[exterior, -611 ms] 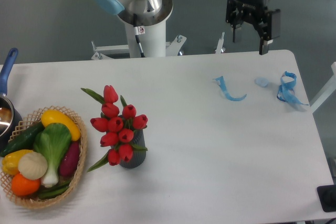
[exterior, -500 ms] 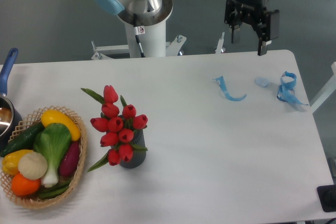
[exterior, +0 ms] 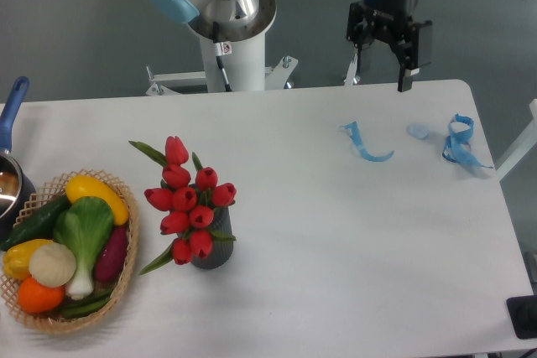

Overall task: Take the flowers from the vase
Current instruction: 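Move the open gripper from its start pose toward the tulip vase, then lower the open gripper over the red tulip stems above the vase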

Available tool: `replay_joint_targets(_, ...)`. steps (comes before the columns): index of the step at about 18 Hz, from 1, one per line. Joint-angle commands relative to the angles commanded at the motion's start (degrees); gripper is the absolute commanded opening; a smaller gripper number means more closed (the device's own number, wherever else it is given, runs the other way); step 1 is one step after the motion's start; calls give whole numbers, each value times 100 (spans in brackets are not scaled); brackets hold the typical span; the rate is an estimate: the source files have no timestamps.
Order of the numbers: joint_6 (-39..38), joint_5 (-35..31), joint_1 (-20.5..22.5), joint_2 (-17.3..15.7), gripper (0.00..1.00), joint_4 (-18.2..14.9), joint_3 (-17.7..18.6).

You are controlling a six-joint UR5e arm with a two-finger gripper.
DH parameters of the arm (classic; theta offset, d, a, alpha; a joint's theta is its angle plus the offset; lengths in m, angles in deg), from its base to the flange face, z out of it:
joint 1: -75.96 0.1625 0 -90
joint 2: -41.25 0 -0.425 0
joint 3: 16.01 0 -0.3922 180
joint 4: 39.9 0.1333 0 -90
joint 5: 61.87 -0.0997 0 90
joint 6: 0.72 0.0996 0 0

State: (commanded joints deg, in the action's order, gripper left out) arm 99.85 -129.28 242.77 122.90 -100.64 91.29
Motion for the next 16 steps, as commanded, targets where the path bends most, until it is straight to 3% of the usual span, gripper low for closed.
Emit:
replay_joint_targets(7,-870,676,-298,35,100,-26,510)
replay_joint_targets(16,-2058,1942,-922,527,100,26,581)
